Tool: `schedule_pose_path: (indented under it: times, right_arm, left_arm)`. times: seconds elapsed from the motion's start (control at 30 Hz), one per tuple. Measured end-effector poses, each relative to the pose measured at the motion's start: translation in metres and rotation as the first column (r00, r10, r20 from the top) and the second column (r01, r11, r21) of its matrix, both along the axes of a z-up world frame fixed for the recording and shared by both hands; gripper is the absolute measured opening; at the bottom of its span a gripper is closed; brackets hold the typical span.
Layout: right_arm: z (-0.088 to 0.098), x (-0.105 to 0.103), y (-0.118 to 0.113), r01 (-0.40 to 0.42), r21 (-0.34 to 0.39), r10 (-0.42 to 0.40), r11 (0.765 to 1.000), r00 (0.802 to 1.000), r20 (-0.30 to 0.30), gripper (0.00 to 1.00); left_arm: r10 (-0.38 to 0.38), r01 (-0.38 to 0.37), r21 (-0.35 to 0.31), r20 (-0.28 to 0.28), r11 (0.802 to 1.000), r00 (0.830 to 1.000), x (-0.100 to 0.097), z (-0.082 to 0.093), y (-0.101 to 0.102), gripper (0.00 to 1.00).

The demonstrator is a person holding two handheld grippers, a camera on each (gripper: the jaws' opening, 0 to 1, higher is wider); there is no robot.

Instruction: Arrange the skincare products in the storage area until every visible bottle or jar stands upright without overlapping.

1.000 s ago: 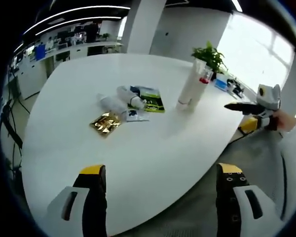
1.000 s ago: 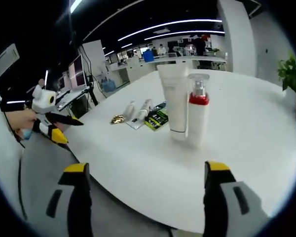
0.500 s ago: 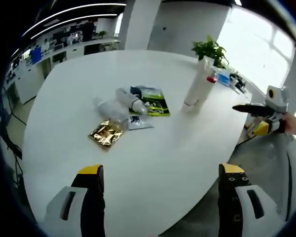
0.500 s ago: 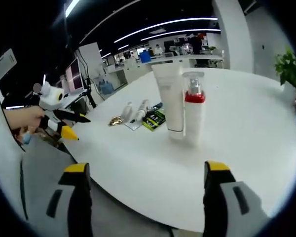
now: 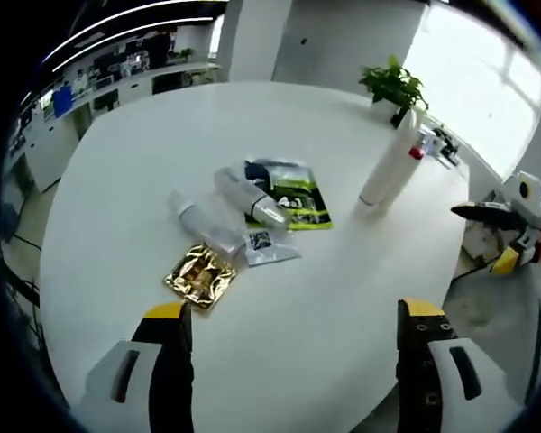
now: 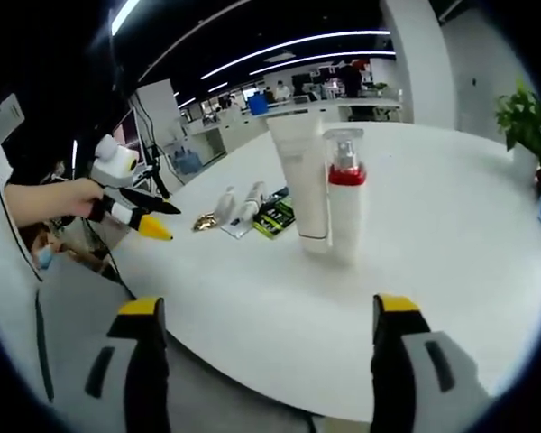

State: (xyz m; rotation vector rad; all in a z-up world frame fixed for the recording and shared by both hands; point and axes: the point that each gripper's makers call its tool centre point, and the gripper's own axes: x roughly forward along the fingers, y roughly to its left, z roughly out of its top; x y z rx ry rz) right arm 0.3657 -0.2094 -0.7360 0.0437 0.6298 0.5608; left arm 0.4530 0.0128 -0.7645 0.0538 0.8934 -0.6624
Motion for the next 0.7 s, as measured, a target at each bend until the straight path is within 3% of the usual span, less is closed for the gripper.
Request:
schedule_pose_path:
  times: [0.3,0.53,0.7]
  right_arm:
    - [-0.003,0.000,-0.001,0.001,-0.012,-0.001,1.000,1.000,-0.011,0.95]
    - [-0.004,0.000,-0.002,0.005,-0.025,-0.005,1.000,1.000,-0.016,0.95]
    - [-0.004,0.002,-0.005,0.028,-0.015,-0.028,0.999,0.999,-0.020,0.94]
  left_arm:
    - [0.012,-0.010,0.051,-0.038,0.999,0.999,0.031,-0.006,0.000,0.91]
    - [0.074,-0.069,0.081,-0.055,0.994,0.996,0.066,-0.009,0.006,0.90]
    - [0.106,-0.094,0.122,-0.089,0.988,0.990,0.086,-0.015,0.009,0.79]
